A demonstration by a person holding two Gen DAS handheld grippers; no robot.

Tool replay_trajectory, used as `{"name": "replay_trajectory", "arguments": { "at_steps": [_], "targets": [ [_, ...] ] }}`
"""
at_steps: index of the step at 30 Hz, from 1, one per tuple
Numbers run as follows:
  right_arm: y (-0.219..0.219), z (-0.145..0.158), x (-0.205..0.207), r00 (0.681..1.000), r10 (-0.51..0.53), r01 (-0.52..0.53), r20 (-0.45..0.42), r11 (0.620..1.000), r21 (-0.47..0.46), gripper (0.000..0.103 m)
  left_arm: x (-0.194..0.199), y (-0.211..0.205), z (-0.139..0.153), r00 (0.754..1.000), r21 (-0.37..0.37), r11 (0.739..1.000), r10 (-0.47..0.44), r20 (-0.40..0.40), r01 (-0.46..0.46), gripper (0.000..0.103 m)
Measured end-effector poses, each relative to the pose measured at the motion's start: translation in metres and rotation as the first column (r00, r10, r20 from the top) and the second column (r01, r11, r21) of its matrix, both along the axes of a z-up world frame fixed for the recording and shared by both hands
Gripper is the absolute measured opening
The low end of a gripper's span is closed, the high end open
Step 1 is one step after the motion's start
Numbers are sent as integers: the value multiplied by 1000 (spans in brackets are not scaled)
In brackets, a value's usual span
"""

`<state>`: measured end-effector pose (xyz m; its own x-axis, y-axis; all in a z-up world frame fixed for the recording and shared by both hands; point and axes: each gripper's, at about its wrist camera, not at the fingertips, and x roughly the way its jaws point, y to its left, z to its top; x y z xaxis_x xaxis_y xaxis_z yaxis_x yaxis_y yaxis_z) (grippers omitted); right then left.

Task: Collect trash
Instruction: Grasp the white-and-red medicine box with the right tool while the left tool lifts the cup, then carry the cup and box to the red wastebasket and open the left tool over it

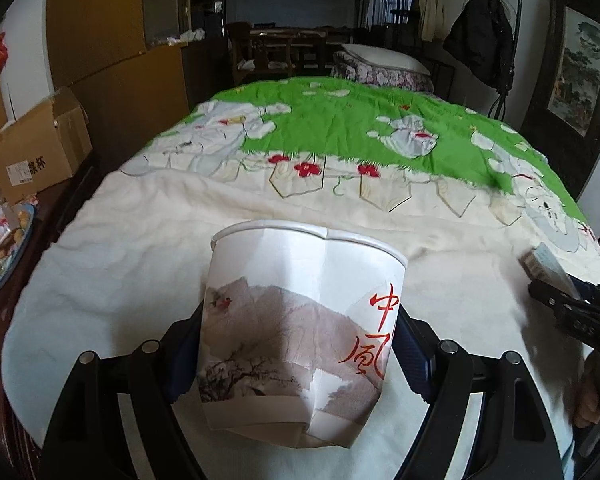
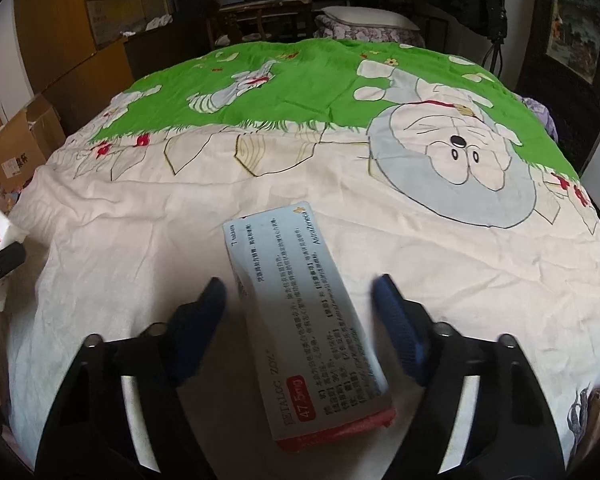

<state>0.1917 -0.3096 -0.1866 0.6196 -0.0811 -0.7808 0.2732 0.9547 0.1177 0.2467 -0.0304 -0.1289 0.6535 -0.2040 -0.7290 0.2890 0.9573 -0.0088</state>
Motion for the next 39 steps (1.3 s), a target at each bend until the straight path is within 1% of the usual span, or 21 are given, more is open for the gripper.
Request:
{"name": "replay_trajectory", "arguments": {
  "at_steps": [2,6,7,12,16,21,24,25,27,29,33,36,39],
  "targets": [
    [-2,1,-1,1000,-9,9,4,1000,5,64,-9,-1,7,1000,7,1000,-1,20,1,81],
    [-2,2,-7,1000,-20,20,12,1000,2,47,-26,-1,20,999,11,1000,-3,47,2,81],
    [-2,4,-11,1000,-18,18,20,1000,9,44,-31,-2,23,998,12,1000,-3,56,2,81],
    [4,10,-33,999,-13,11,43,999,31,44,-58,-1,43,993,22,1000,-7,116,4,81],
    [21,25,-54,995,29,-32,90,999,34,44,-78,3,57,989,17,1000,-3,148,0,81],
    [38,66,-81,976,72,-83,205,995,47,44,-110,7,83,977,13,1000,0,213,-3,81],
    [50,96,-98,953,103,-121,284,992,47,44,-134,10,101,964,7,1000,-1,265,-1,81],
    [56,110,-107,940,116,-136,321,990,39,44,-142,12,108,959,5,1000,0,283,-1,81],
    [64,126,-119,921,135,-158,366,987,34,44,-160,16,120,947,-2,1000,4,320,-4,81],
    [73,146,-136,893,156,-184,421,983,26,44,-179,23,133,935,-18,1000,15,353,-9,81],
    [86,171,-164,850,188,-225,492,974,18,44,-213,36,152,914,-39,999,38,404,-24,81],
    [98,189,-187,815,213,-262,539,965,14,44,-246,52,168,889,-48,998,61,454,-44,81],
    [116,203,-215,772,262,-326,579,945,8,44,-277,68,180,871,-60,997,79,485,-58,81]
  ]
}}
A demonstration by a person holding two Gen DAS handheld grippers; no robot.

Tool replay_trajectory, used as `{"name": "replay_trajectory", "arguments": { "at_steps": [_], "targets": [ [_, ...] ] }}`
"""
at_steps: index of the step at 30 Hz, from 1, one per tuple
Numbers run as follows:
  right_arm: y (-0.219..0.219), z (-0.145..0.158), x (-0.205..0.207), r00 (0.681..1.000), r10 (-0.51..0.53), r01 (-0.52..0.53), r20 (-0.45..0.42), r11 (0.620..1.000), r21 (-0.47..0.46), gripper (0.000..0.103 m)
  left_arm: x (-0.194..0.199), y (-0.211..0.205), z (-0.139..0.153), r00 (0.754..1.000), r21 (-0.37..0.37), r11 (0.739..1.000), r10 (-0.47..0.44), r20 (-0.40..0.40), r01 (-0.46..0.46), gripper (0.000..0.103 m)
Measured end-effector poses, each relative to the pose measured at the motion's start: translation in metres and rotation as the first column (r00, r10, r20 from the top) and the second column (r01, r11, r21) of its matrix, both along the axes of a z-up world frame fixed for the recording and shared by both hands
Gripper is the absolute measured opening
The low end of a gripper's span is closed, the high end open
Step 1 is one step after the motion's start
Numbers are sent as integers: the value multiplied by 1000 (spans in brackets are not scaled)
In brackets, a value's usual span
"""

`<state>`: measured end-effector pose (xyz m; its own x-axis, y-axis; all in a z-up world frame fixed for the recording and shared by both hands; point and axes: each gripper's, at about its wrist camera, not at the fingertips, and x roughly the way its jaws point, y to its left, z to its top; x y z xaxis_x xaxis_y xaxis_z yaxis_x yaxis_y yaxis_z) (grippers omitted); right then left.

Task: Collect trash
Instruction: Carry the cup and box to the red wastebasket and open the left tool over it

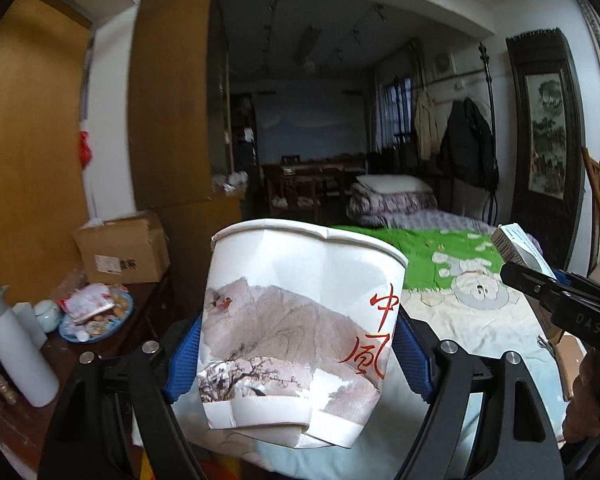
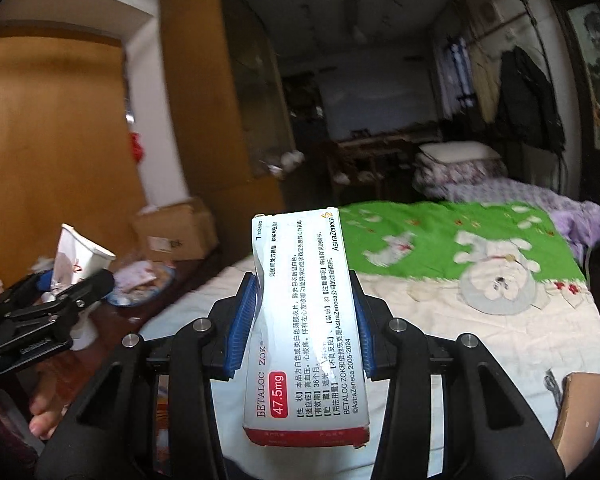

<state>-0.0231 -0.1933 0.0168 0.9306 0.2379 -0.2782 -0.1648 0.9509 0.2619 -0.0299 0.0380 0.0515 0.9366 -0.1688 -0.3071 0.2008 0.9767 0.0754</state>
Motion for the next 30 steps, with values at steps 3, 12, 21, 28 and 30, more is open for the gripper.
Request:
{"name": "replay_trajectory", "arguments": {
  "at_steps": [3,12,21,28,30],
  "targets": [
    [19,10,-20,998,59,-59,36,998,0,44,-31,24,10,1000,-12,1000,20,24,-19,81],
    [86,16,-25,969,246,-245,17,969,-28,44,-78,106,9,991,-34,990,136,5,-135,81],
    [159,-20,18,922,364,-376,-133,923,-81,44,-43,187,-48,951,-85,967,215,-220,-239,81],
    [197,-66,55,874,393,-430,-287,899,-80,44,2,229,-147,842,-73,956,211,-497,-283,81],
    [203,-79,66,863,389,-434,-321,898,-77,44,15,237,-186,785,-74,960,176,-593,-271,81]
  ]
}}
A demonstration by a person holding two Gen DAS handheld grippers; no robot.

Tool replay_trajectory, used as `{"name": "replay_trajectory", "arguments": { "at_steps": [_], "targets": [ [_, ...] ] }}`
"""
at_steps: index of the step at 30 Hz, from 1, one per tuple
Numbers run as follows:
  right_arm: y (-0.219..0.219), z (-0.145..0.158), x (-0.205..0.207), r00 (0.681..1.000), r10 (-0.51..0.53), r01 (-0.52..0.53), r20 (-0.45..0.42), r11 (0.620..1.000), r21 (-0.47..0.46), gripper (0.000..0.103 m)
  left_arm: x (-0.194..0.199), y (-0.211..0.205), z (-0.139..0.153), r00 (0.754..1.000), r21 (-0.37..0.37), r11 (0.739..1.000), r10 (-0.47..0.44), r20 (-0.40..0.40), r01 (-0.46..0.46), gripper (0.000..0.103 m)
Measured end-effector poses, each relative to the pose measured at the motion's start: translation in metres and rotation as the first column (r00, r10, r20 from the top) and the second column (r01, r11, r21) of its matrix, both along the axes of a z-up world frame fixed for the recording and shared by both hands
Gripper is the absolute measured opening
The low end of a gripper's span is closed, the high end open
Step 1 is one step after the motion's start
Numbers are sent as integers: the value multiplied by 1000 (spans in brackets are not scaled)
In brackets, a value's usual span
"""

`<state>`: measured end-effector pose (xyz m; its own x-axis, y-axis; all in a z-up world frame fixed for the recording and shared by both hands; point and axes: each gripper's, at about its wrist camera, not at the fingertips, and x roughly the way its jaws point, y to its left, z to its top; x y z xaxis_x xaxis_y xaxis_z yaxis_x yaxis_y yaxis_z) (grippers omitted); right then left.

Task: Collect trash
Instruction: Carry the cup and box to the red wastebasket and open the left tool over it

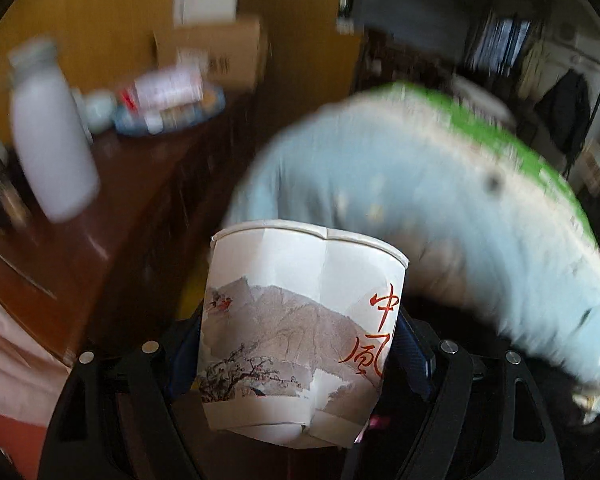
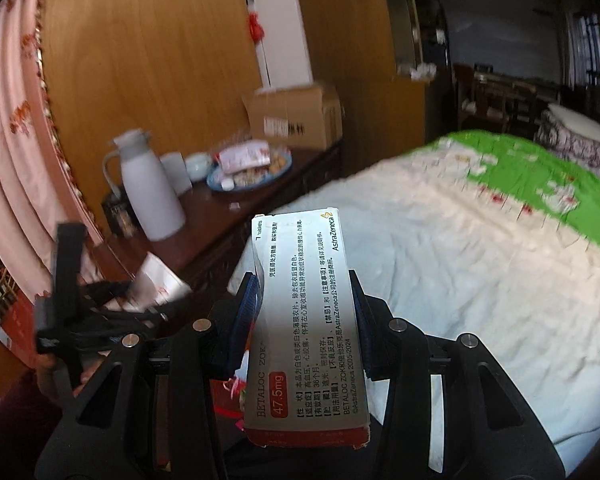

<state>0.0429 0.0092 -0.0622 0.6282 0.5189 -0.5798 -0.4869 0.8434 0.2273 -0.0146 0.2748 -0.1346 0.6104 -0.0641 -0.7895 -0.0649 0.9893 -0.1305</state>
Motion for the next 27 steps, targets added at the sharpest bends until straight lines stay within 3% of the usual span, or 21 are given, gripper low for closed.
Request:
{"name": "replay_trajectory", "arguments": {
  "at_steps": [3,6,10,15,20,27],
  "targets": [
    [6,-14,11,999,-1,0,-42,1000,-15,44,12,10,-45,991,-25,1000,11,-135,-14,81],
    [13,-25,20,997,0,-2,-82,1000,-28,44,12,22,-63,980,-47,998,40,-194,-50,82],
    [25,-29,21,995,17,-21,-101,999,-44,44,2,38,-50,986,-87,992,80,-144,-93,95],
    [36,-27,14,995,39,-44,-91,997,-61,44,0,39,-29,993,-125,990,50,-106,-64,96],
    [42,-25,5,995,56,-62,-80,995,-76,44,-4,32,-20,994,-90,994,49,-94,-58,96],
    [66,-35,3,978,146,-159,-149,984,-80,44,-29,57,2,984,-3,987,159,-74,-160,97]
  ]
}}
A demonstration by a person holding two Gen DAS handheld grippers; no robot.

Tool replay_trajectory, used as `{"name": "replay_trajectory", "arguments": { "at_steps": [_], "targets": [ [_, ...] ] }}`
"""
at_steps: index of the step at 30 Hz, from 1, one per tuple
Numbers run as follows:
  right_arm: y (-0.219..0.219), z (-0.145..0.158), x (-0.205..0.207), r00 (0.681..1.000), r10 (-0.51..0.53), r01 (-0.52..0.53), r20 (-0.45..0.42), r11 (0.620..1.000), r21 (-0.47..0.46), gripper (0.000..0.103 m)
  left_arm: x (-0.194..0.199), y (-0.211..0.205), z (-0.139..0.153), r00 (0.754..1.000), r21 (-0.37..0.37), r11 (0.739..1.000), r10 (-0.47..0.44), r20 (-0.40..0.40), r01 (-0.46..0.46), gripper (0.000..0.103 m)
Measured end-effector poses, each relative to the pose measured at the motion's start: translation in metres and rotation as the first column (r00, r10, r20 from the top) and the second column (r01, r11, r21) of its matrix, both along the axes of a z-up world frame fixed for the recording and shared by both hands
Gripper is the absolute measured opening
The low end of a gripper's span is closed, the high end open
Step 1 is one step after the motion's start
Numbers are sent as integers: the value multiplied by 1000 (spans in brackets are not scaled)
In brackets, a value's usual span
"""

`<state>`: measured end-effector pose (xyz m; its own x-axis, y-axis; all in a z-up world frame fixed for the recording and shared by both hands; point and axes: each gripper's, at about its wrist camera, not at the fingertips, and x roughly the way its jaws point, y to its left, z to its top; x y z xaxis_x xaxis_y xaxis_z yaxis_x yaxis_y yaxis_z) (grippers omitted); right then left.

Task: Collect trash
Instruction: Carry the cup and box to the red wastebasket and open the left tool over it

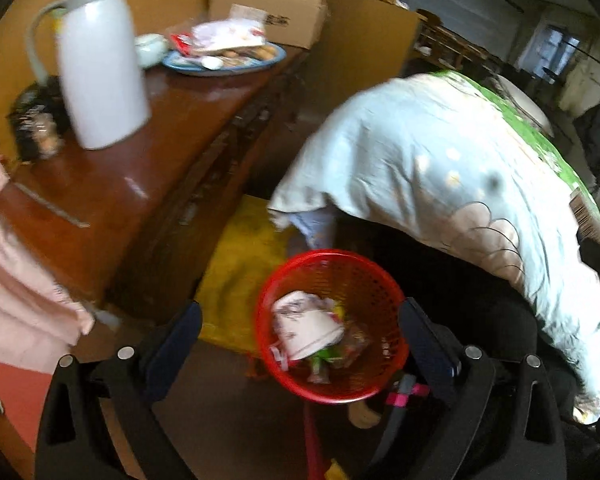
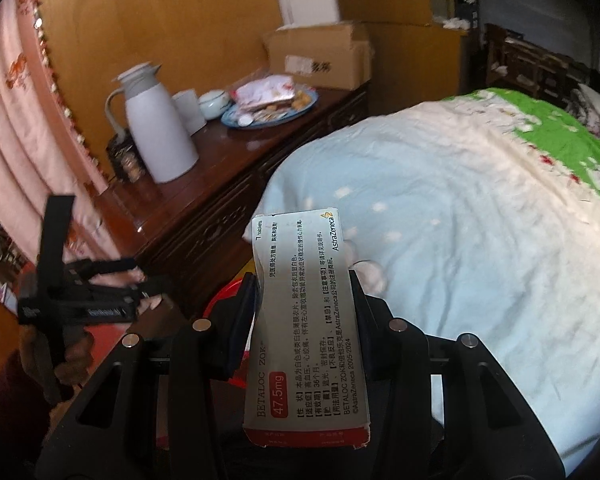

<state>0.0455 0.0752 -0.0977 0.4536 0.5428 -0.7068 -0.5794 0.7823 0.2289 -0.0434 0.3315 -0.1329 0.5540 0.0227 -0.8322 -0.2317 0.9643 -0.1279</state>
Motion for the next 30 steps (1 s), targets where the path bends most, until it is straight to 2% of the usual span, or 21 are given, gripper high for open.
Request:
{"name": "replay_trajectory", "arguments": {
  "at_steps": [4,8,18,25,30],
  "targets": [
    [32,-14,4,995,79,-80,-62,997,-11,45,-17,8,10,999,91,995,32,7,-33,97],
    [61,-44,11,985,113,-122,-133,991,-63,45,-15,12,-4,998,161,985,66,-20,-62,97],
    [101,-110,34,953,114,-167,-281,971,-171,45,-7,12,-49,995,212,977,53,-88,-33,97],
    [118,-139,43,939,101,-180,-329,959,-218,45,-3,18,-63,993,201,979,57,-101,-36,97],
    [121,-147,49,938,89,-175,-334,956,-237,45,0,21,-68,992,198,979,61,-108,-38,97]
  ]
}}
